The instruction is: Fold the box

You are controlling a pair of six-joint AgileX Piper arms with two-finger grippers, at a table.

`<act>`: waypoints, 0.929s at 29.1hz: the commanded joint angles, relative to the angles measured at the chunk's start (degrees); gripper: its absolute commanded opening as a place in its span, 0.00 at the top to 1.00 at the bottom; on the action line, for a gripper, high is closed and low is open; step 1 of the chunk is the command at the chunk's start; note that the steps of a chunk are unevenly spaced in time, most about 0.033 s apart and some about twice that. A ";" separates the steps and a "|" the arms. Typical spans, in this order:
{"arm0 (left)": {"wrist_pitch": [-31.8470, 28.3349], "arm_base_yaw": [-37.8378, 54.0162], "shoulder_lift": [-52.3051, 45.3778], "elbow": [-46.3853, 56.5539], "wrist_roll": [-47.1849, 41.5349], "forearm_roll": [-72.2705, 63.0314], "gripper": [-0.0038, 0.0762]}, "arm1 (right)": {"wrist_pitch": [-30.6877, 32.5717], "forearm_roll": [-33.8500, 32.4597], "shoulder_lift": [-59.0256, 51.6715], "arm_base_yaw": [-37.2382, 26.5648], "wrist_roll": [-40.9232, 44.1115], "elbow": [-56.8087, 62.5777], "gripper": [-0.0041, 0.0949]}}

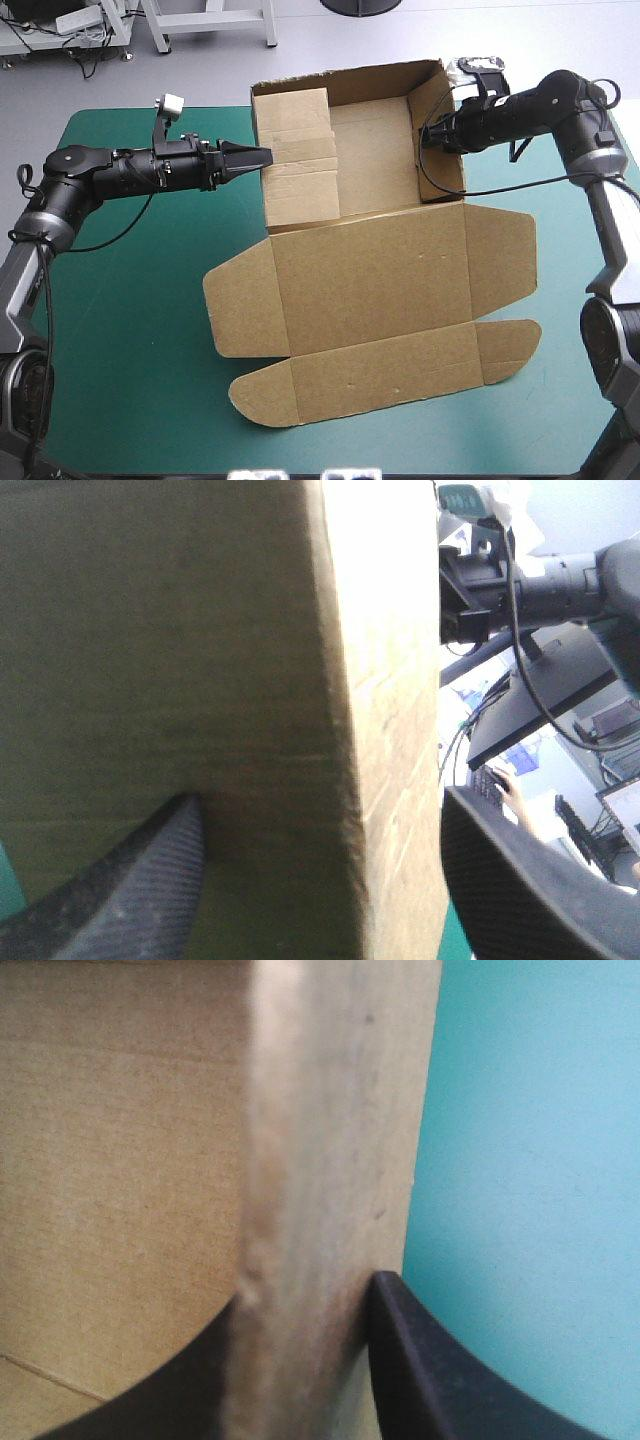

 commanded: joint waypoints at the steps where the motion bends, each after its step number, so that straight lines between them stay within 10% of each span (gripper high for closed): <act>1: 3.21 -0.59 -2.68 -1.78 0.41 -1.24 0.35 | -2.65 4.81 -2.93 0.76 1.96 -1.61 0.97; 20: -24.36 -16.29 -2.96 -13.25 -31.12 45.22 0.35 | -7.82 1.68 -2.70 6.80 8.31 -1.61 0.98; 27: -26.17 -19.67 -0.88 -13.25 -43.83 55.99 0.35 | -6.53 2.16 -2.59 6.80 7.38 -1.61 0.98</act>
